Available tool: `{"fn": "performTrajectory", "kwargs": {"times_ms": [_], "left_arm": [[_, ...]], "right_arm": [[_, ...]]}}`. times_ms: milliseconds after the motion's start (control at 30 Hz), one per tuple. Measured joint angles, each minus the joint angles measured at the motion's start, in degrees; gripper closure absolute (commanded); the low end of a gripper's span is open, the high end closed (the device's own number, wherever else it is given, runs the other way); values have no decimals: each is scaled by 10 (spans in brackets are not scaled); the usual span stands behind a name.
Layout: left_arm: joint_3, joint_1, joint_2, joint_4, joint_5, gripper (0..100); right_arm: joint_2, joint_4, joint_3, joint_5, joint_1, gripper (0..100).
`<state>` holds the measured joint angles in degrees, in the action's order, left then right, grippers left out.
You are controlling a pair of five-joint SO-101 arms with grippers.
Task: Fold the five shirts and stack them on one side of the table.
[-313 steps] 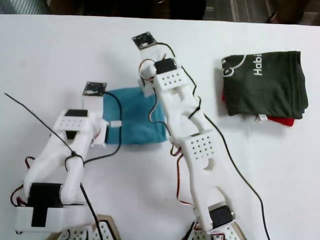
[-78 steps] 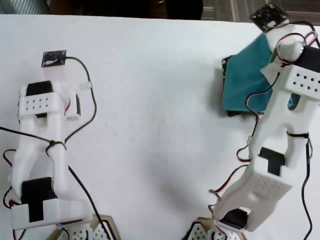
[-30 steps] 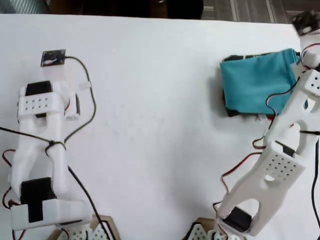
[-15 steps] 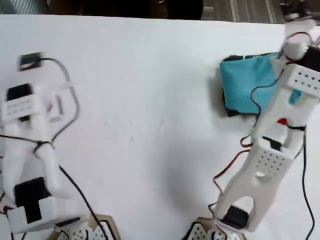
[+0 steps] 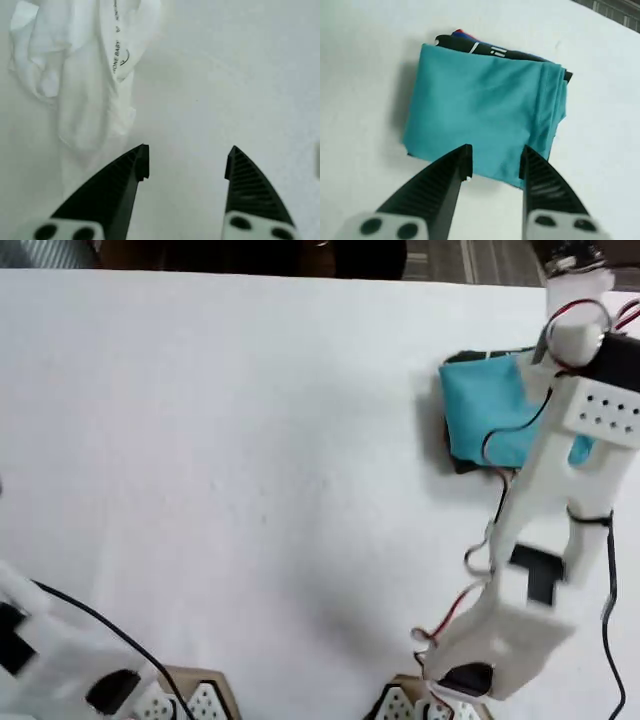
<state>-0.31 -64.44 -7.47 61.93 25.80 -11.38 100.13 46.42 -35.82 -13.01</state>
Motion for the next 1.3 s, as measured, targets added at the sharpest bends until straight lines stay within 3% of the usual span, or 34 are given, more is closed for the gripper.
{"fn": "performTrajectory", "kwargs": {"times_ms": [300, 500, 567, 667, 867, 1100, 1300], "left_arm": [[-352, -69, -324, 109, 6, 728], [-607, -78, -478, 177, 29, 731], [-667, -78, -522, 210, 50, 783], [-743, -77, -574, 263, 73, 990], [-884, -48, -611, 379, 72, 976], [-903, 39, -593, 395, 6, 976], [-755, 156, -456, 395, -61, 976]], "right_arm": [[316, -8, -458, 0, 105, 848], [489, -86, -697, 0, 128, 848], [536, -104, -759, 0, 128, 848], [597, -116, -832, 0, 128, 848], [673, -123, -913, 0, 128, 848], [697, -172, -994, 0, 128, 849], [697, -262, -1058, 0, 128, 850]]}}
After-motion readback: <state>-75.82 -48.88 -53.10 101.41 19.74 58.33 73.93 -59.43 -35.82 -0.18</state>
